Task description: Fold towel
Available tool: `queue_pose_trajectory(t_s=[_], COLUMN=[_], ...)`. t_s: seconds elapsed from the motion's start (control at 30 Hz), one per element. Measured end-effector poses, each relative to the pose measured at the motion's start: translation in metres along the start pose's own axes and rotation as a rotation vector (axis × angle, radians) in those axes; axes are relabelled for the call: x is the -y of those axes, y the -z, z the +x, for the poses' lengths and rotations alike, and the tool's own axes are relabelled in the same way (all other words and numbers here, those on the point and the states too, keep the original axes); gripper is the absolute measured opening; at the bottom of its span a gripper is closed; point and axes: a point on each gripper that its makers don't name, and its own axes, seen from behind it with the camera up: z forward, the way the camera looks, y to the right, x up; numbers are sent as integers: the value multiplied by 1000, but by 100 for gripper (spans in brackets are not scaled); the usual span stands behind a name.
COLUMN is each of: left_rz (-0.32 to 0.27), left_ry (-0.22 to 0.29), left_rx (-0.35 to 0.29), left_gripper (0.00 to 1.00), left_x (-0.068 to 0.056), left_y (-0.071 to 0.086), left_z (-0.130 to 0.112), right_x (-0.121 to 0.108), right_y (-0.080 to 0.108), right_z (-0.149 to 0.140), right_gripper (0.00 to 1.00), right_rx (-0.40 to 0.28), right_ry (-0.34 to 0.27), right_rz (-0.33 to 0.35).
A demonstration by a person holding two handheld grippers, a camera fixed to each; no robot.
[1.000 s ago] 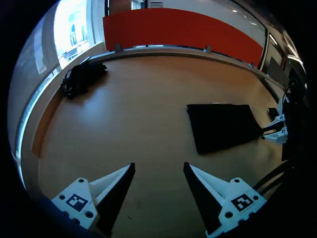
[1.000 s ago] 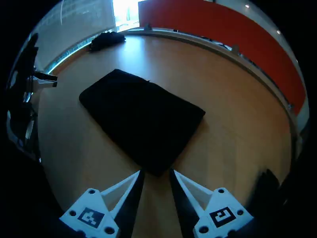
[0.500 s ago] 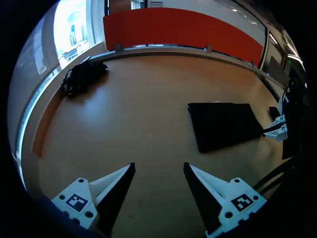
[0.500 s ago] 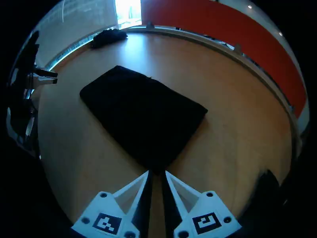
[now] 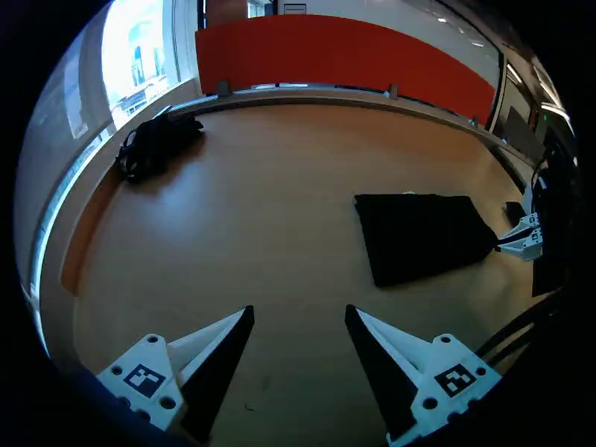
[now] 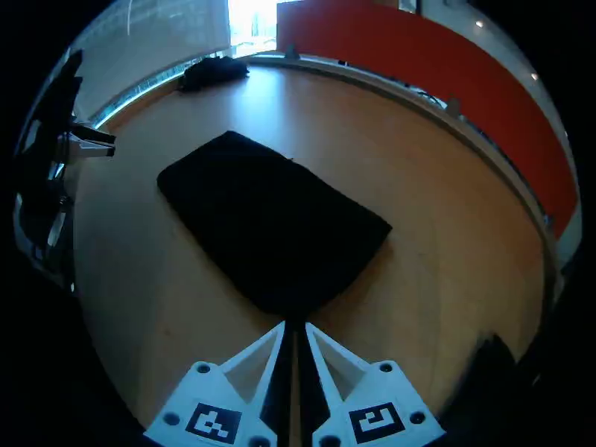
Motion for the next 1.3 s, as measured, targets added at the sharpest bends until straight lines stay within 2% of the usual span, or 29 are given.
queue_pose_trajectory(t_s=[0.37, 0.67, 1.1, 1.3], left_rz=[3, -4, -5, -9], left_ry=[18, 33, 44, 54], left_rx=[-11, -16, -19, -23], left_gripper=[90, 90, 90, 90], left_x=[3, 1, 8, 11], left_y=[2, 3, 6, 11], left_z=[0, -2, -3, -3], right_x=[3, 13, 20, 31], right_y=[19, 21, 18, 15], right_z=[79, 134, 145, 160], right_gripper=[3, 3, 3, 3], right_rx=[-108, -170, -171, -173], right_ry=[127, 213, 248, 295], right_rz=[-11, -1, 15, 48])
